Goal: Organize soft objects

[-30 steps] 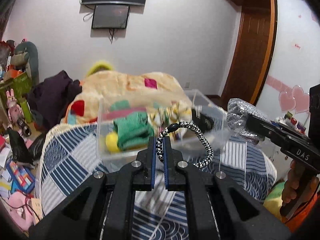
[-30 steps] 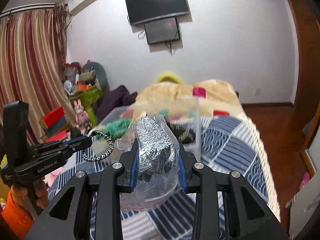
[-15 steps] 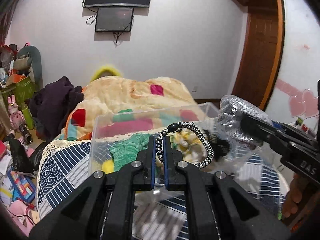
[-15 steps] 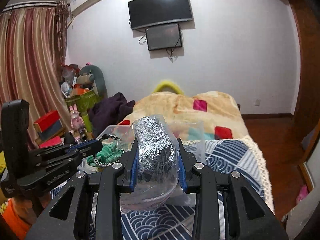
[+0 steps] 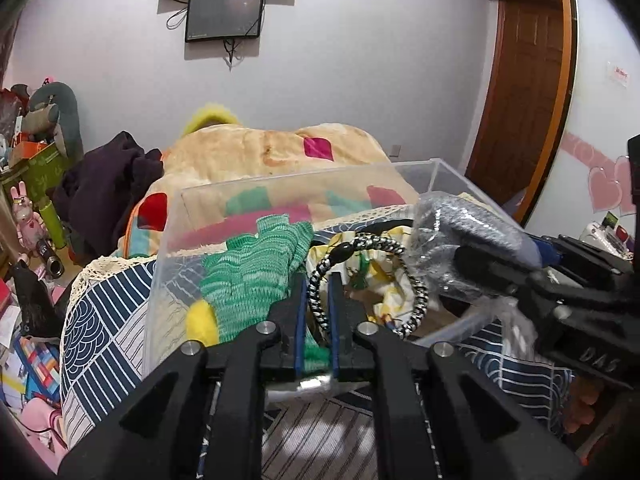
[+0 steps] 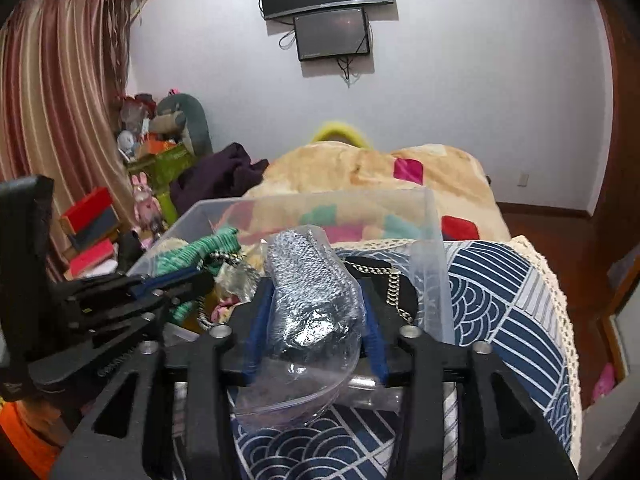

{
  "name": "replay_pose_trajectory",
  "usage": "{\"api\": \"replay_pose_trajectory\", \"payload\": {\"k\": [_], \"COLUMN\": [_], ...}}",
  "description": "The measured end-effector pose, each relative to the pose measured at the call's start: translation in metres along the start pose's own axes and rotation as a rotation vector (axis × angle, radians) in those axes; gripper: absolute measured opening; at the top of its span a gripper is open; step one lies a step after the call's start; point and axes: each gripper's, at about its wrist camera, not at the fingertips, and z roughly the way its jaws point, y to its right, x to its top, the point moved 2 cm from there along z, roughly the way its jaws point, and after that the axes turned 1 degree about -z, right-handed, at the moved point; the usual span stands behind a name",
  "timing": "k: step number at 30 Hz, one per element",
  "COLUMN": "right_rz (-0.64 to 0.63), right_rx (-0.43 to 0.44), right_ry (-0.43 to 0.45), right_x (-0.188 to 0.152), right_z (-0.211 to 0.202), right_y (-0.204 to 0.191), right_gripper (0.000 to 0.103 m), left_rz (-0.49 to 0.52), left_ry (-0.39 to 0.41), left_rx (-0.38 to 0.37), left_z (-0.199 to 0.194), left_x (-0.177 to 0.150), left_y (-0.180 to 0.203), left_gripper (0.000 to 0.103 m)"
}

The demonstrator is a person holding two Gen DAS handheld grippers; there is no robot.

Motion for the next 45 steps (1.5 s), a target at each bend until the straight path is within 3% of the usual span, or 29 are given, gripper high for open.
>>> {"api": "replay_pose_trajectory", "payload": {"k": [4, 7, 9, 19, 23, 30, 35, 45], "right_rz": [0.005, 0.009, 0.011, -0.051, -0.079, -0.085, -0.075, -0.059], "right_rx": [-0.006, -0.022, -0.021, -0.003, 0.004, 0.000, -0.017, -0.019], "right_ry": [-0.002, 0.018, 0.037, 0.184, 0.243, 0.314, 0.362, 0.354], "right_x": [0.001, 0.003, 0.005, 0.019, 0.018, 0.016, 0.011, 0.003], "right_z": [-0.005, -0.016, -0.026, -0.099, -0.127, -0.155, -0.164, -0.166], "right_y": [0.002, 0.005, 0.007, -0.013, -0.023, -0.035, -0.037, -0.038], "right_gripper": [0.055, 0.063, 0.063, 0.067, 0.081, 0.087, 0.103, 0.103], "left_rz": [0.007, 0.013, 0.012, 0.027, 0.033, 0.066, 0.058, 0.048], "left_ry": [0.014, 0.038, 0.063, 0.180, 0.231, 0.313, 0.358, 0.375], "left_rx": [-0.017, -0.030, -0.044, -0.099, -0.111, -0.103, -0.089, -0.077], "left_z": [-0.015, -0.033, -0.047, -0.123, -0.154, -0.199, -0.219, -0.223], "left_x": [0.000, 0.001, 0.001, 0.009, 0.007, 0.000, -0.006, -0.015], "left_y": [0.004, 0.007, 0.011, 0.028, 0.032, 0.044, 0.047, 0.045], "left_gripper": [0.017, 0.026, 0.034, 0.045, 0.056, 0.080, 0.094, 0.101]}}
